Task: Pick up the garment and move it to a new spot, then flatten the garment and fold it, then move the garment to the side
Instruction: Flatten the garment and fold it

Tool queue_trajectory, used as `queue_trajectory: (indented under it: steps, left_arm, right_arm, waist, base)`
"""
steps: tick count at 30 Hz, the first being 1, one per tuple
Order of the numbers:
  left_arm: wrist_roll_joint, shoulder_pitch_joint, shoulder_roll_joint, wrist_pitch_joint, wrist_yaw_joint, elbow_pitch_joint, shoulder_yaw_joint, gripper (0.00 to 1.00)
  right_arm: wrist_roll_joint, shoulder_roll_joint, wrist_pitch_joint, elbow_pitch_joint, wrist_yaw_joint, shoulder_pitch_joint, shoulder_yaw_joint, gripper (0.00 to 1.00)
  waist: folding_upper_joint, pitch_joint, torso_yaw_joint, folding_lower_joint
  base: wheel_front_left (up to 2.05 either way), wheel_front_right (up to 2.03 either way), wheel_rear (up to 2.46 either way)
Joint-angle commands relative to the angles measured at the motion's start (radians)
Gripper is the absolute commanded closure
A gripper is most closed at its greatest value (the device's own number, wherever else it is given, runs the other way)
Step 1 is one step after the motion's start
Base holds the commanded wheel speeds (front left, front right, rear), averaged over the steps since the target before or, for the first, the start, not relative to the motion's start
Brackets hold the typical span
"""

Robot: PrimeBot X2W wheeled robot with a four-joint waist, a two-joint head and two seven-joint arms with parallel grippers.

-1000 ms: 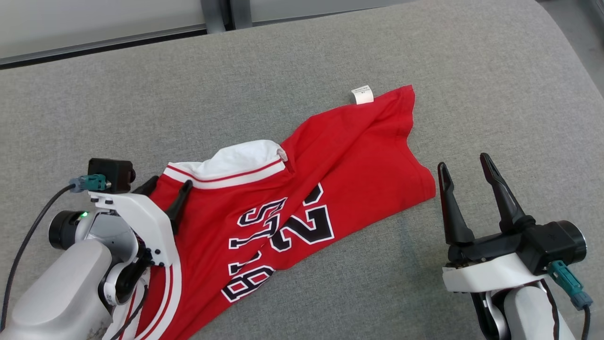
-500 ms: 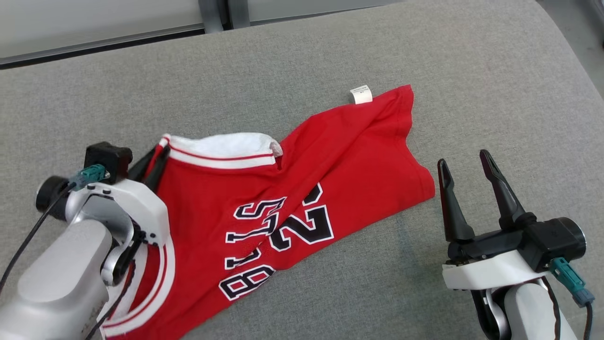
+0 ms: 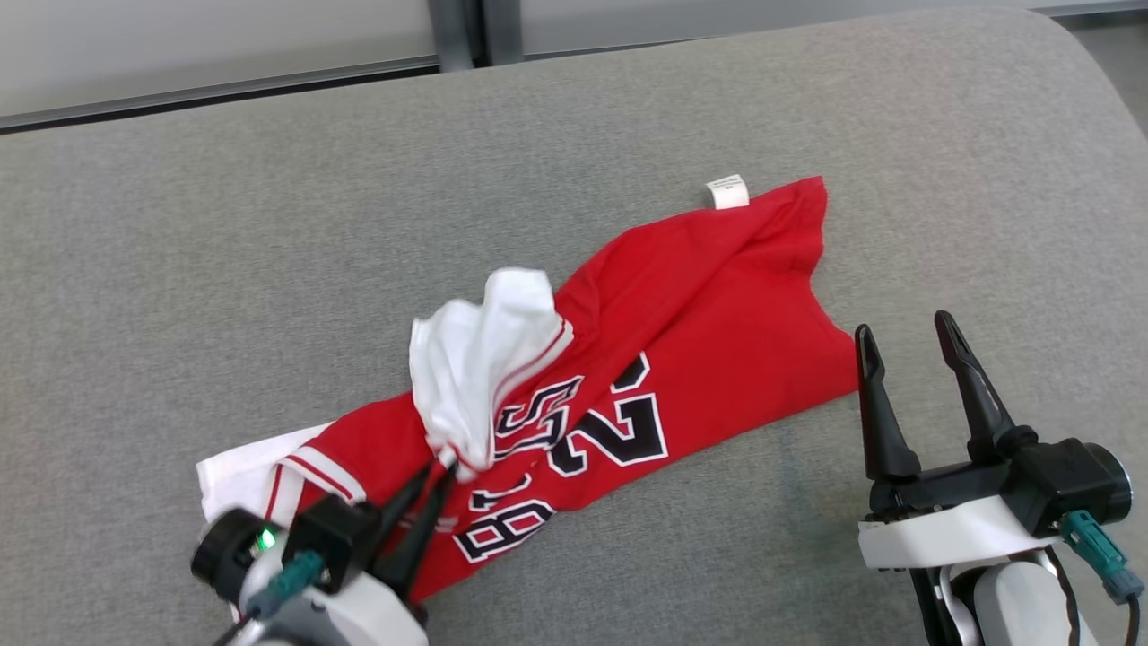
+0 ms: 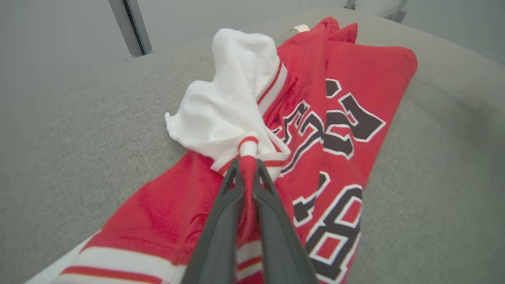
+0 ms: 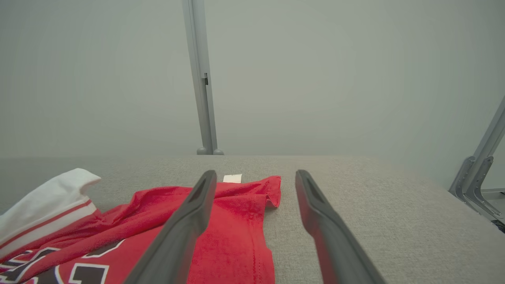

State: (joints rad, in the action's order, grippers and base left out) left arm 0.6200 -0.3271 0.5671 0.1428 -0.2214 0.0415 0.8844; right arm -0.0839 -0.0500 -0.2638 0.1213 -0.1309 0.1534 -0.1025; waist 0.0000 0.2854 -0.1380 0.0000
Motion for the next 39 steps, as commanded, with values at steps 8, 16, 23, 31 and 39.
queue_trajectory:
  steps: [8,16,23,31,39]
  left_arm:
    - [0.114,0.119,0.055,-0.105,0.06,-0.127,0.054,1.0]
    - [0.144,0.099,0.045,-0.103,0.017,-0.17,0.01,0.0]
    - [0.233,0.033,0.079,-0.137,0.022,-0.201,-0.09,0.0]
    - [0.225,-0.164,0.048,-0.267,0.089,-0.024,-0.075,0.0]
    - [0.219,-0.267,-0.003,-0.36,0.163,0.123,-0.016,0.0]
  right_arm:
    - [0.02,-0.002,-0.001,0.01,0.0,-0.008,-0.005,0.0]
    - [0.02,-0.001,-0.001,0.014,0.0,-0.004,-0.021,0.0]
    - [0.023,-0.001,-0.001,0.017,0.0,-0.019,-0.027,0.0]
    - [0.025,-0.001,-0.001,0.015,0.0,0.017,-0.052,0.0]
    - [0.03,-0.002,-0.001,0.011,0.0,0.034,-0.041,0.0]
  waist:
    - [0.0,-0.014,0.069,0.0]
    - [0.0,-0.037,0.079,0.0]
    - [0.0,-0.045,0.076,0.0]
    - [0.0,-0.002,0.058,0.0]
    - [0.0,0.037,0.035,0.0]
  base:
    - [0.0,0.0,0.0]
    - [0.0,0.0,0.0]
    - [0.0,0.0,0.0]
    - [0.0,0.0,0.0]
    - [0.0,0.0,0.0]
